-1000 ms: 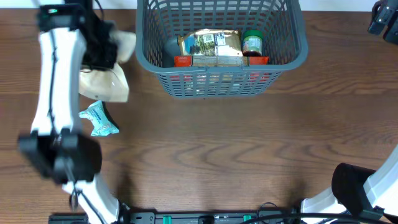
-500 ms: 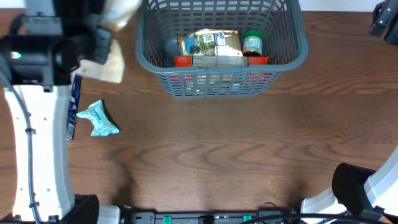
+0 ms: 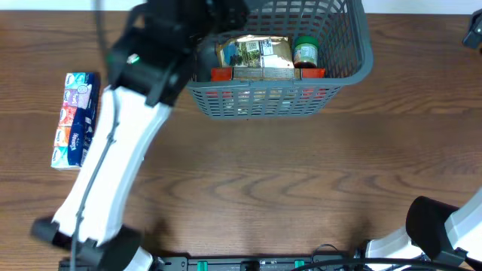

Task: Pack container
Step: 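Carry the beige pouch with the left gripper into the basket and release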

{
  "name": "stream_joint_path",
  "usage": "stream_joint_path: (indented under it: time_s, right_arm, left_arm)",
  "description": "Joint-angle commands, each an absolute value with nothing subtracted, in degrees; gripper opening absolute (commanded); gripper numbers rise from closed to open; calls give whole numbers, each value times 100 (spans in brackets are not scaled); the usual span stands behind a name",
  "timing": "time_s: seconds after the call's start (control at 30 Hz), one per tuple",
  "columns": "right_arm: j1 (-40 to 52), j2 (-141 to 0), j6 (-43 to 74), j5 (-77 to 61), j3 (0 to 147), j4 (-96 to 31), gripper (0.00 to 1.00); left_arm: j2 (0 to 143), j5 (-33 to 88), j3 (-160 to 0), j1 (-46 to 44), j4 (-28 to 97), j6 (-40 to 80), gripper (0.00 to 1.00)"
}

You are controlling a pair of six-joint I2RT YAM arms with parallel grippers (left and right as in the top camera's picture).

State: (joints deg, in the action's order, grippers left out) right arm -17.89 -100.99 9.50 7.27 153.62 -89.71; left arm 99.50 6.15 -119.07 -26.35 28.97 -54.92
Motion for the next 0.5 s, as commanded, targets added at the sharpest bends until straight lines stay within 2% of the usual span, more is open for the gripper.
stream_joint_path:
  time_s: [0.0,0.23,0.47]
  right_arm:
    - [-1835,-10071,1066,644,15358,-9028,99]
    - [-1835,-10071,1068,642,15358,-9122,99]
    - [-1835,-10071,1066,642,15358,-9223,99]
  left_arm:
    - [10803,797,-11917,-2622,3024,-5741,6]
    - [11924,797,-11917,-2617,3489,-5739,6]
    - [12223,797,-11917,-2541,4066,-5734,6]
